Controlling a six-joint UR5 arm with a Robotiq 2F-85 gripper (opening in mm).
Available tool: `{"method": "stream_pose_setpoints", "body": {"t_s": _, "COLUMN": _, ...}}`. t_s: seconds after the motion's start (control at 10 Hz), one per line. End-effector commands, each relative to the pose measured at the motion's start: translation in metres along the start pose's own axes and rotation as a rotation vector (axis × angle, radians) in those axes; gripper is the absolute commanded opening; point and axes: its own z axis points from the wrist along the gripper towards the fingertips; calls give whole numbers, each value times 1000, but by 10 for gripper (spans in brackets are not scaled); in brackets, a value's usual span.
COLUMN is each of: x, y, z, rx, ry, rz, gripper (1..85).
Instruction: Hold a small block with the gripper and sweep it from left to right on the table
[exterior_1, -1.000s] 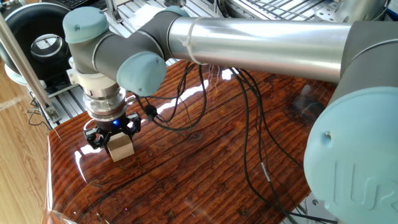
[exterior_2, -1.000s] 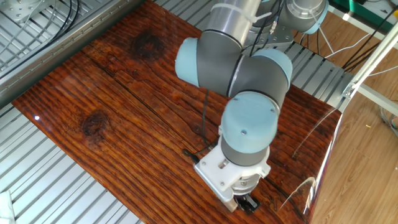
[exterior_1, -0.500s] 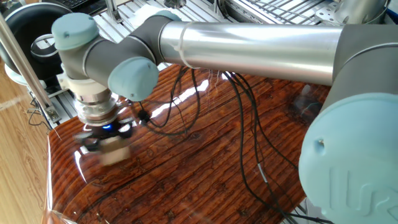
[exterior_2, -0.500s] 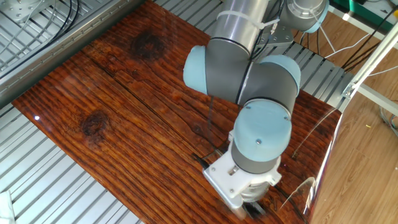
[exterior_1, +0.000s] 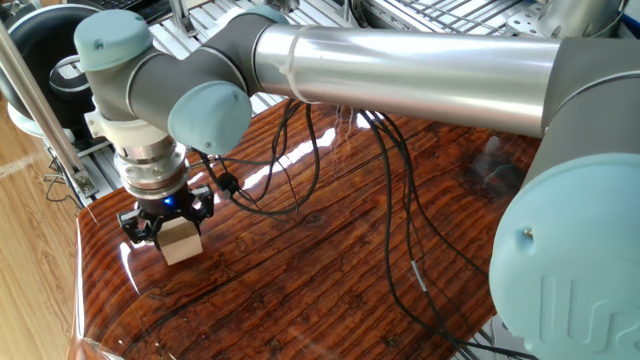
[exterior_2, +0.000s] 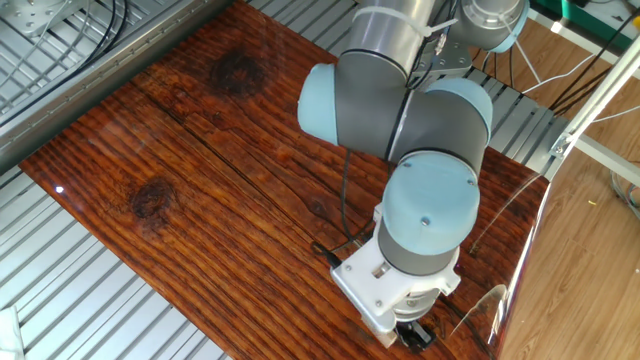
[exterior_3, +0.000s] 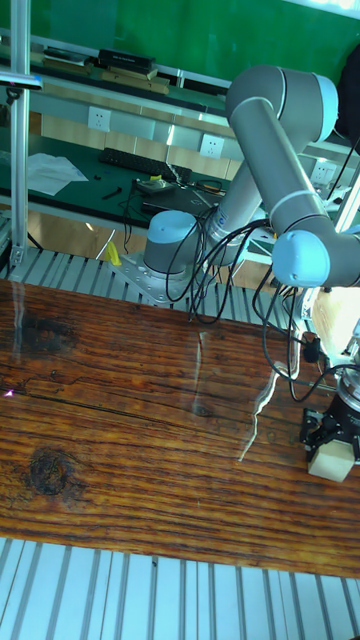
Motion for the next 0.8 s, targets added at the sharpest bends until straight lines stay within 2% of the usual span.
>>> {"method": "stream_pose_setpoints", "body": {"t_s": 0.0, "x": -6, "y": -3, "z": -4, "rx": 3, "ry": -6, "rz": -6, "gripper": 10}}
{"method": "stream_pose_setpoints", "body": {"t_s": 0.2, "x": -21, "y": -21, "z": -6, "rx": 34, "ry": -25, "rz": -44, "gripper": 10}}
{"method": "stream_pose_setpoints", "body": {"t_s": 0.5, "x": -48, "y": -55, "z": -9, "rx": 43, "ry": -58, "rz": -135, "gripper": 10}}
{"method": "stream_pose_setpoints", "body": {"t_s": 0.7, "x": -51, "y": -78, "z": -4, "rx": 38, "ry": -68, "rz": -180, "gripper": 10}}
